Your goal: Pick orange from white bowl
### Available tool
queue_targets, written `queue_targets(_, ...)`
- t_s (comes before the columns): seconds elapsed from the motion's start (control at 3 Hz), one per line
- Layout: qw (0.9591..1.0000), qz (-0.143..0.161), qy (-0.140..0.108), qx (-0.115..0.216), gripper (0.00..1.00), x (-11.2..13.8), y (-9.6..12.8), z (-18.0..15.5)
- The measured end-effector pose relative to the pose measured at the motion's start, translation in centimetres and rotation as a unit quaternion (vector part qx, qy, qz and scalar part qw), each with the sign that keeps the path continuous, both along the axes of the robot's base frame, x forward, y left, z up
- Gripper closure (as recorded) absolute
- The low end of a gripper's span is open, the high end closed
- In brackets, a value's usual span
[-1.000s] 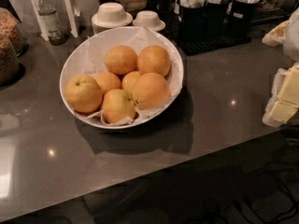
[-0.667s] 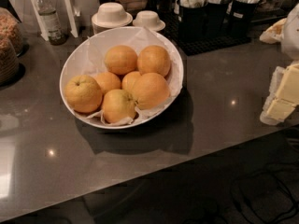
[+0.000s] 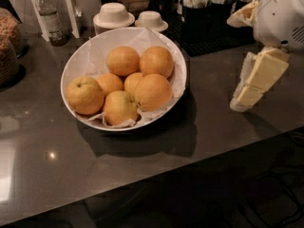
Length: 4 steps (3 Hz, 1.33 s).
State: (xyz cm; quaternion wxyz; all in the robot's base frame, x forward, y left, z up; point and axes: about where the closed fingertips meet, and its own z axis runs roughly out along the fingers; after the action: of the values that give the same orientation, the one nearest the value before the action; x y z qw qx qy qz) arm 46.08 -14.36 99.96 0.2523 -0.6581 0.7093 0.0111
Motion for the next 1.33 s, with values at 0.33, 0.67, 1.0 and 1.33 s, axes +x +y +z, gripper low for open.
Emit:
queue_targets(0.33, 0.9987, 0.027, -0.006, 0.044, 0.00, 1.4, 3.1, 0.3)
queue_targets(0.67, 0.9959, 0.050, -0.010, 0.075, 0.00, 2.6, 6.3, 0.3)
queue_targets(1.0, 0.9926, 0.075, -0.010, 0.096, 0.00, 3.5, 9.4, 0.3)
queue_targets(1.33, 0.9886, 0.109, -0.014, 0.104, 0.00, 3.2, 12.3, 0.7)
